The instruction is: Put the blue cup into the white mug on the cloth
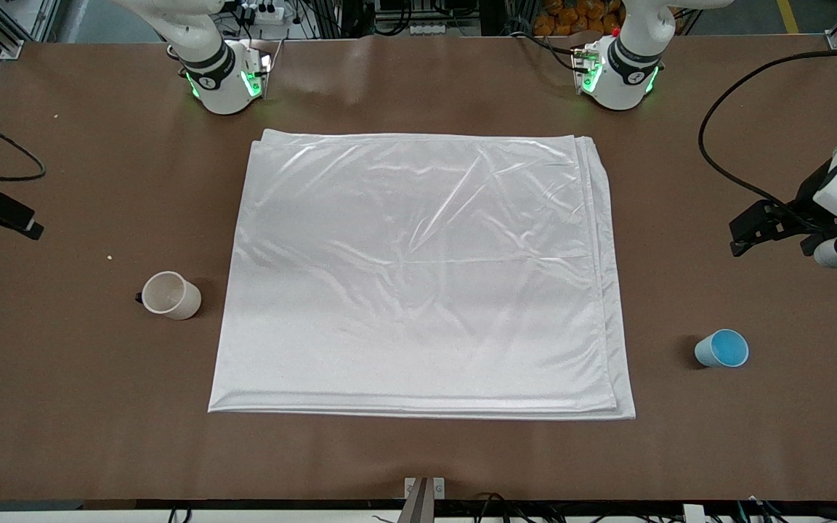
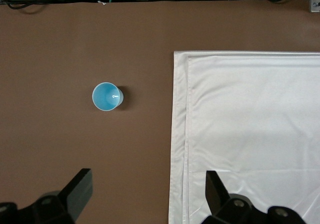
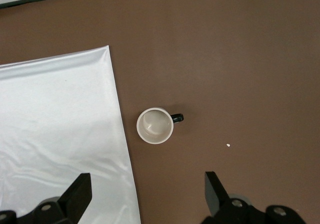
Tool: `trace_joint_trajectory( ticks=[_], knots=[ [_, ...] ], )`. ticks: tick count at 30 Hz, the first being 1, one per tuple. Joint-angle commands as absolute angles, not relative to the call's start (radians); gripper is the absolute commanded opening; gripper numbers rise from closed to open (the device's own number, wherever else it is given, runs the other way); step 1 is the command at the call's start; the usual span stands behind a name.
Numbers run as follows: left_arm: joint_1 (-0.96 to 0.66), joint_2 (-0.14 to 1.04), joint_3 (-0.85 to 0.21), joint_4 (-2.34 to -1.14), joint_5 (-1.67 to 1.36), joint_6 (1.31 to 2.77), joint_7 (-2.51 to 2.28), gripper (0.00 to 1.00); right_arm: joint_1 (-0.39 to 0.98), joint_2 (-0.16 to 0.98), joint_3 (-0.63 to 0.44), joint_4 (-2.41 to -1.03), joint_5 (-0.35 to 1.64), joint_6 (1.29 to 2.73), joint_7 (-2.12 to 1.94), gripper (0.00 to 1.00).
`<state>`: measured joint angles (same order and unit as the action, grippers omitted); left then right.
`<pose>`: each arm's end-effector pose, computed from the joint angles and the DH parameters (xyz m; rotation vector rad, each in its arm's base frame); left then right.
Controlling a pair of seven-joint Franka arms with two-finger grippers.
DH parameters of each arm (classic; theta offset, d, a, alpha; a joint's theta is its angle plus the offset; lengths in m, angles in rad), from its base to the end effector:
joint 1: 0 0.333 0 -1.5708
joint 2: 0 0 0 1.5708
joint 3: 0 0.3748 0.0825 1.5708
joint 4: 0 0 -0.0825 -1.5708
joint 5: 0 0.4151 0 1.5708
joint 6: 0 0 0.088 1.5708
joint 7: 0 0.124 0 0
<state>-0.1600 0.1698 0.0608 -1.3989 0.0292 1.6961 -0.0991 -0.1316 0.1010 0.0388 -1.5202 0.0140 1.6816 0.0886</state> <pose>0.6592 -0.0663 0.6603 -3.1084 0.0053 -0.2039 0.6312 -0.0585 0.6407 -3.1094 0.2851 -0.0945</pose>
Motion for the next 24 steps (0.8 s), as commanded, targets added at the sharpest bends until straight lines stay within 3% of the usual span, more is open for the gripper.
trace_joint_trajectory(
  ticks=[1,24],
  knots=[
    [-0.160,0.172,0.066,-1.390,0.026,1.701,-0.110,1.00,-0.144,0.095,0.035,-1.621,0.009,1.781,0.074,1.00],
    [-0.101,0.248,0.066,-1.388,0.020,1.743,-0.092,1.00,-0.146,0.242,0.023,-1.689,0.006,1.951,0.074,0.99]
  ],
)
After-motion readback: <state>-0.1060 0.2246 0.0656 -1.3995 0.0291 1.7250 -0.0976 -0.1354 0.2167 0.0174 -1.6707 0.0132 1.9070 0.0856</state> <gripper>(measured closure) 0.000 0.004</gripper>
